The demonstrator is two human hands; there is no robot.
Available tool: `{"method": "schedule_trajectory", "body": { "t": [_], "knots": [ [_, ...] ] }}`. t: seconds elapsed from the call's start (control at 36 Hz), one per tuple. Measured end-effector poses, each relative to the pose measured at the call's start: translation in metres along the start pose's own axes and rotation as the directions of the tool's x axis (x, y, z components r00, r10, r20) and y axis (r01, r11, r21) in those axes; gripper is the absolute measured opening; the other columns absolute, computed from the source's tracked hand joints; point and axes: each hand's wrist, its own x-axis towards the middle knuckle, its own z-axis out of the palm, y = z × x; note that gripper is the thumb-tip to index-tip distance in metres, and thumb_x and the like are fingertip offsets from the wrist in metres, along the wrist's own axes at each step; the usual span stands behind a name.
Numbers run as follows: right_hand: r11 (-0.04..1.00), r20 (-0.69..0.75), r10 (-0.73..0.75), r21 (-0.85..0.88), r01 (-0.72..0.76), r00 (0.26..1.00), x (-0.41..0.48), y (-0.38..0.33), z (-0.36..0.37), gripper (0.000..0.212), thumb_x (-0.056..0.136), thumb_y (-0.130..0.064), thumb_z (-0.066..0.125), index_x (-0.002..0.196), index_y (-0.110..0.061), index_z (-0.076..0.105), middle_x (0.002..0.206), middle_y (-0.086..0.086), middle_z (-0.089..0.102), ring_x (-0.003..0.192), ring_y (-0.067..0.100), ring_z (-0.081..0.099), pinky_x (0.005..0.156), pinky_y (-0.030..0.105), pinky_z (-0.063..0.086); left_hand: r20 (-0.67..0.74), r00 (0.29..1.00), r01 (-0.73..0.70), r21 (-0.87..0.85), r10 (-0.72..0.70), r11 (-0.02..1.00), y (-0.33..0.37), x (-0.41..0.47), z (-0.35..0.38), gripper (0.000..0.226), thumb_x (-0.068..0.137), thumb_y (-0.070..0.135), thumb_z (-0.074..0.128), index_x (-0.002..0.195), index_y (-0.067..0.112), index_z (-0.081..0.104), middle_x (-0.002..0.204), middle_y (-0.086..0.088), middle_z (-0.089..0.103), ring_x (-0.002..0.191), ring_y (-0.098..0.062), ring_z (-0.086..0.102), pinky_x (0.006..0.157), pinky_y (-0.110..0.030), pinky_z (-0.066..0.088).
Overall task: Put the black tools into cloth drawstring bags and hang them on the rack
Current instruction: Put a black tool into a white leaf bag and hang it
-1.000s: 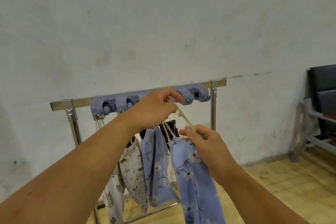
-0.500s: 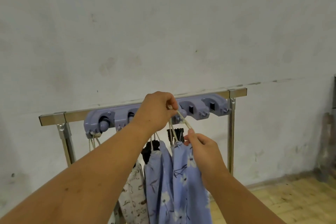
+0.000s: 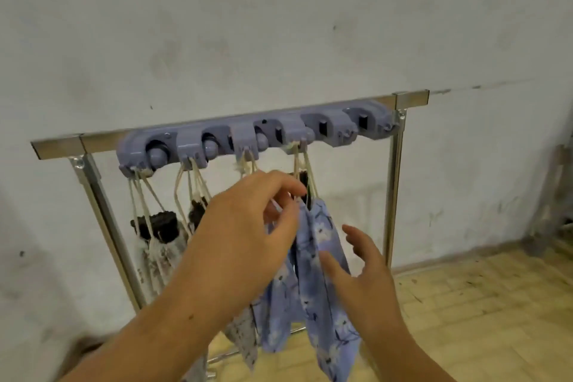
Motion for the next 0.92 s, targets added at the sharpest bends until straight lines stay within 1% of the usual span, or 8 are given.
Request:
{"method": "schedule_trajectory", "body": {
  "t": [0.06,0.14,0.25,0.33,0.47,0.61,0.78,0.92],
  "knots": [
    [0.999,-0.072,0.025,-0.023,-0.026,0.997,-0.019,0.029,-0.005,0.042,0.089,-0.044,0.074,0.127,-0.039,0.056,0.128,-0.016,0.053,0.119,0.012,0.051,0.1,0.04,0.049,0.213,0.97,0.158,-0.167,-0.121,0.973,-0.007,-0.039,0.016,0.012,0.101,0.041,0.054,0.1,0.051,0.061,0.097,0.025,0.062,0.086,-0.006,0.059,0.069,-0.014,0.046],
    [0.996,-0.189,0.053,-0.066,-0.067,0.981,-0.05,0.085,-0.008,0.022,0.086,-0.039,0.076,0.097,-0.035,0.058,0.108,-0.008,0.058,0.101,0.022,0.058,0.086,0.042,0.05,0.492,0.842,0.361,-0.204,-0.223,0.91,-0.038,-0.096,0.05,0.016,0.1,0.038,0.061,0.097,0.051,0.069,0.09,0.013,0.071,0.077,-0.012,0.066,0.068,-0.026,0.056],
    [0.967,-0.208,0.182,-0.141,-0.214,0.961,-0.105,0.182,-0.004,0.022,0.087,-0.037,0.075,0.091,-0.026,0.056,0.1,0.005,0.06,0.088,0.026,0.057,0.08,0.042,0.049,0.721,0.581,0.639,-0.116,-0.378,0.761,-0.103,-0.196,0.115,0.017,0.102,0.033,0.061,0.098,0.042,0.074,0.092,0.014,0.078,0.079,-0.005,0.072,0.077,-0.028,0.059],
    [0.914,-0.164,0.297,-0.235,-0.329,0.941,-0.139,0.252,0.001,0.021,0.089,-0.038,0.072,0.093,-0.023,0.057,0.099,0.005,0.063,0.085,0.022,0.06,0.079,0.042,0.051,0.761,0.429,0.751,-0.001,-0.487,0.661,-0.159,-0.27,0.163,0.017,0.103,0.035,0.058,0.1,0.042,0.074,0.093,0.024,0.075,0.084,0.001,0.07,0.077,-0.022,0.055],
    [0.802,-0.094,0.478,-0.36,-0.477,0.874,-0.174,0.346,0.012,0.011,0.093,-0.039,0.068,0.093,-0.032,0.059,0.1,-0.004,0.065,0.094,0.018,0.062,0.079,0.037,0.048,0.682,0.288,0.854,0.135,-0.672,0.502,-0.24,-0.379,0.228,0.017,0.102,0.028,0.059,0.101,0.039,0.072,0.095,0.013,0.076,0.085,-0.003,0.071,0.081,-0.027,0.06],
    [0.678,-0.059,0.586,-0.51,-0.529,0.808,-0.189,0.43,0.013,0.011,0.096,-0.035,0.066,0.103,-0.027,0.064,0.1,-0.005,0.066,0.086,0.008,0.062,0.063,0.026,0.044,0.68,0.146,0.886,0.233,-0.719,0.4,-0.296,-0.45,0.285,0.014,0.101,0.027,0.062,0.106,0.039,0.068,0.106,0.012,0.072,0.095,-0.008,0.069,0.072,-0.023,0.055],
    [0.525,-0.079,0.709,-0.604,-0.599,0.701,-0.186,0.51,-0.003,0.013,0.096,-0.034,0.066,0.105,-0.024,0.067,0.099,-0.003,0.07,0.084,0.01,0.062,0.068,0.031,0.046,0.715,0.046,0.861,0.326,-0.698,0.391,-0.342,-0.478,0.349,0.017,0.101,0.03,0.062,0.116,0.037,0.061,0.115,0.011,0.068,0.096,-0.004,0.065,0.081,-0.025,0.053],
    [0.461,-0.076,0.763,-0.632,-0.622,0.642,-0.166,0.56,-0.005,0.027,0.095,-0.037,0.069,0.116,-0.022,0.064,0.103,-0.003,0.068,0.084,0.012,0.062,0.069,0.031,0.048,0.67,0.141,0.794,0.363,-0.729,0.488,-0.37,-0.48,0.395,0.045,0.096,0.029,0.071,0.137,0.026,0.056,0.131,0.0,0.059,0.118,-0.017,0.057,0.096,-0.031,0.046]
  ]
}}
